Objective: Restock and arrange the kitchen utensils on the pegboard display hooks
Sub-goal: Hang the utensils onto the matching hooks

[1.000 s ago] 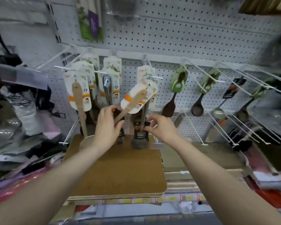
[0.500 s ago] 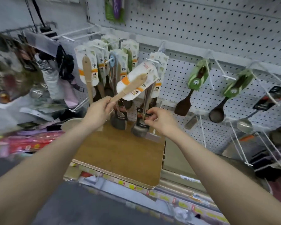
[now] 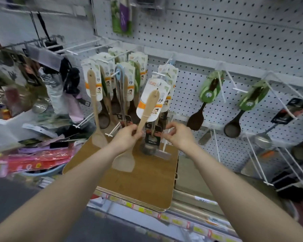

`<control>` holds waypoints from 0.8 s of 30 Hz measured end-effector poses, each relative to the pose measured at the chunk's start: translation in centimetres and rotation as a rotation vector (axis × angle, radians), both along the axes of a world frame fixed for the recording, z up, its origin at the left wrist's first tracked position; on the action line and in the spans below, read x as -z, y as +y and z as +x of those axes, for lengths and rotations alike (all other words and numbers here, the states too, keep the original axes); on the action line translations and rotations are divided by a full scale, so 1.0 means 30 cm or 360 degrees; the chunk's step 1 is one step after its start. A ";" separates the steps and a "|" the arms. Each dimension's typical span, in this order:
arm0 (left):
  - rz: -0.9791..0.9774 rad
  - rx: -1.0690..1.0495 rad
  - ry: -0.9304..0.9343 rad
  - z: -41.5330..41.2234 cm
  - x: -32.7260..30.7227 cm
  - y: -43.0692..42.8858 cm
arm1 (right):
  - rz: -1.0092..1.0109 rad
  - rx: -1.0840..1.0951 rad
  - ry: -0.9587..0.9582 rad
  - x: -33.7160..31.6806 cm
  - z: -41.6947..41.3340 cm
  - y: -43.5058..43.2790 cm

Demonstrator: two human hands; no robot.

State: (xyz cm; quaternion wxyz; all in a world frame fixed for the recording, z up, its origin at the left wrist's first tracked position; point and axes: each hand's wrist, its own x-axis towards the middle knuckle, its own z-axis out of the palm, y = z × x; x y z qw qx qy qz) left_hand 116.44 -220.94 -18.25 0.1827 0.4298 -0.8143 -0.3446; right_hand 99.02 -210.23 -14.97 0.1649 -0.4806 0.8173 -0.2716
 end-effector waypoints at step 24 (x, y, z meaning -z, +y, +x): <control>0.0196 -0.0530 0.0506 -0.321 0.019 -0.038 | -0.0035 -0.0316 -0.0488 0.036 -0.356 -0.356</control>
